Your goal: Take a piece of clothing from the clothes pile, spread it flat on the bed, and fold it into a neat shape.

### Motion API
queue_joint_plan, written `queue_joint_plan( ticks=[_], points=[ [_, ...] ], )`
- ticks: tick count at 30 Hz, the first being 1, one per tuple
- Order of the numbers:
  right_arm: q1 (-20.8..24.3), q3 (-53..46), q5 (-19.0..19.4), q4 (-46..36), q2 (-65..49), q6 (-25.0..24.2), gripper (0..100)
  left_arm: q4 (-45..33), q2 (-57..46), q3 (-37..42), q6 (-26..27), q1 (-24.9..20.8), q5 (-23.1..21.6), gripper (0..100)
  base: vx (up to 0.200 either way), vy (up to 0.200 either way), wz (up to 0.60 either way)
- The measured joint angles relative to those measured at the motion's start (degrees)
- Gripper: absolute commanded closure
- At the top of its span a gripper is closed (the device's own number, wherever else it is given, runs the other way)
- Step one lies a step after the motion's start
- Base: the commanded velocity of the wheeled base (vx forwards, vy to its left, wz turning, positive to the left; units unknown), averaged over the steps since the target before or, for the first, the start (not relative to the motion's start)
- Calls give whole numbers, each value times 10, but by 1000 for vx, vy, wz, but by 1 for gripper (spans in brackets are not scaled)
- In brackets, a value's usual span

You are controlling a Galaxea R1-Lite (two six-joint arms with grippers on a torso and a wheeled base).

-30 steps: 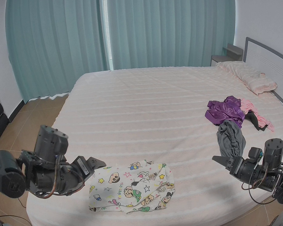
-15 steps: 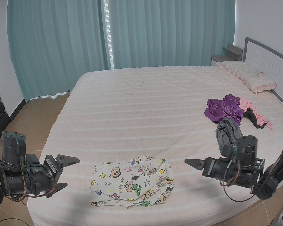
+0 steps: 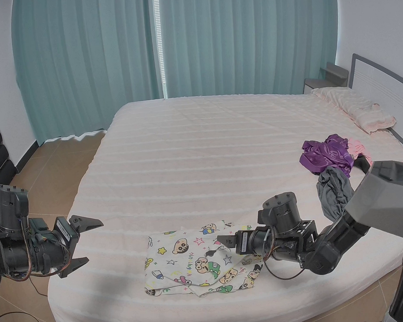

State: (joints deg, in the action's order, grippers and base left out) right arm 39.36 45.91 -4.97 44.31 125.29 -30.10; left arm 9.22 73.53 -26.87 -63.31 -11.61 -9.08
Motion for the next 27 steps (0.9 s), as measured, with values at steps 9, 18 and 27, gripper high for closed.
queue_joint_plan(
  ticks=[9,18,27],
  points=[
    [15,2,-84,1,43,54,0,2,-15,48,1,14,-31,0,0,0,0],
    [14,-21,-163,2,67,128,0,3,-28,58,1,17,-44,0,0,0,0],
    [-8,-74,-188,20,47,182,0,3,-31,61,2,18,-44,0,0,0,0]
  ],
)
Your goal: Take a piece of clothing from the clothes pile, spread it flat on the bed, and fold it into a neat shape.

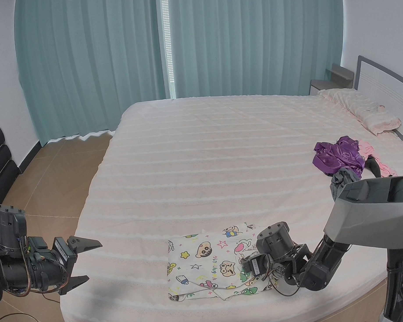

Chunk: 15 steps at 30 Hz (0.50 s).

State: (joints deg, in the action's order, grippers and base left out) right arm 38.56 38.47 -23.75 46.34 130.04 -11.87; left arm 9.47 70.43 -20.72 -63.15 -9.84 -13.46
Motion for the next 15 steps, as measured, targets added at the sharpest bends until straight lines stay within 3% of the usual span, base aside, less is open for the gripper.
queue_joint_plan(
  ticks=[15],
  points=[
    [-52,-111,-4,-2,-73,114,0,0,0,1,1,0,0,0,0,0,0]
  ],
)
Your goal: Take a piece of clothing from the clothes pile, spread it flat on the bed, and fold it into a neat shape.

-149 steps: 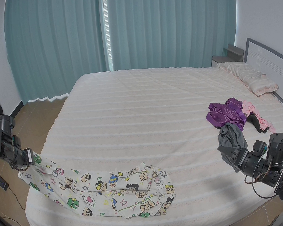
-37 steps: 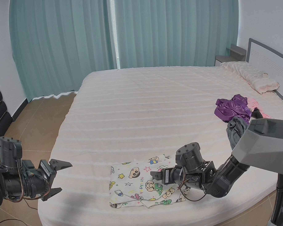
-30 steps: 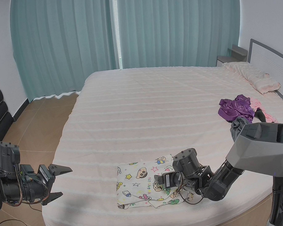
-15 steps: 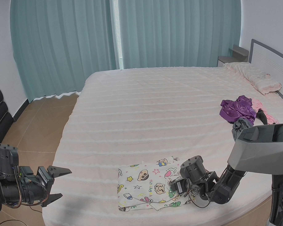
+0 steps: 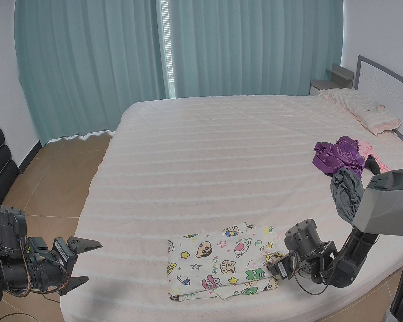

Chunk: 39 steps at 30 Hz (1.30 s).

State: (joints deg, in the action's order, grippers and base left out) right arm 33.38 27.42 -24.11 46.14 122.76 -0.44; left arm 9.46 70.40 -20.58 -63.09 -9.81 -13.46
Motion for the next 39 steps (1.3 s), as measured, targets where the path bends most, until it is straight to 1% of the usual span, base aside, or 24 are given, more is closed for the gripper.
queue_joint_plan(
  ticks=[4,11,14,16,19,22,25,27,28,29,33,34,39],
  points=[
    [-12,-27,0,0,-15,20,0,0,0,0,0,0,0,0,0,0,0],
    [-18,-38,4,3,-45,18,0,0,0,1,0,0,0,0,0,0,0],
    [-17,-26,9,9,-50,-5,0,0,0,1,0,0,0,0,0,0,0],
    [-15,-9,21,10,-51,-40,0,0,0,1,0,0,-1,0,0,0,0],
    [-11,24,47,13,-46,-101,0,0,1,1,0,0,-2,0,0,0,0],
    [-8,76,82,15,-29,-170,0,0,1,3,0,0,-3,0,0,0,0],
    [-10,124,114,15,-1,-225,0,1,1,3,0,-1,-3,0,0,0,0],
    [-15,141,128,14,13,-239,0,0,1,4,0,-2,-4,0,0,0,0],
    [-23,158,151,15,29,-248,0,0,2,4,0,-2,-4,0,0,0,0],
    [-28,165,163,15,36,-251,0,1,2,4,0,-3,-4,0,0,0,0],
    [-53,181,234,15,59,-262,0,1,2,6,0,-3,-13,0,0,0,0],
    [-60,183,246,15,63,-267,0,1,2,7,0,-3,-16,0,0,0,0],
    [-89,188,277,17,75,-277,0,1,2,8,0,-4,-24,0,0,0,0]
  ],
)
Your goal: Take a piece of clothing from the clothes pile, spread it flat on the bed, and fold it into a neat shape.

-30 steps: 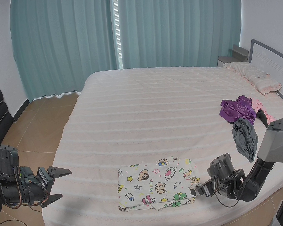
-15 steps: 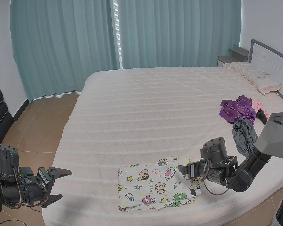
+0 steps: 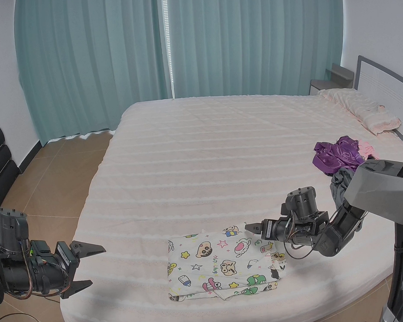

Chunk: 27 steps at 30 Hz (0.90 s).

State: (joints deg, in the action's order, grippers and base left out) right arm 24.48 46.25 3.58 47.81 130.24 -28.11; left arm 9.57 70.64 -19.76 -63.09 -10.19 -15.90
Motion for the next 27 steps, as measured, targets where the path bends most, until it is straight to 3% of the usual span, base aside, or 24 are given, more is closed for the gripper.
queue_joint_plan(
  ticks=[8,18,27],
  points=[
    [-15,1,35,6,6,-7,0,0,2,1,0,0,0,0,0,0,0],
    [-16,-17,34,105,11,-13,0,0,3,1,0,0,0,0,0,0,0],
    [-12,-28,39,111,27,-11,0,0,4,1,0,0,-1,0,0,0,0]
  ],
)
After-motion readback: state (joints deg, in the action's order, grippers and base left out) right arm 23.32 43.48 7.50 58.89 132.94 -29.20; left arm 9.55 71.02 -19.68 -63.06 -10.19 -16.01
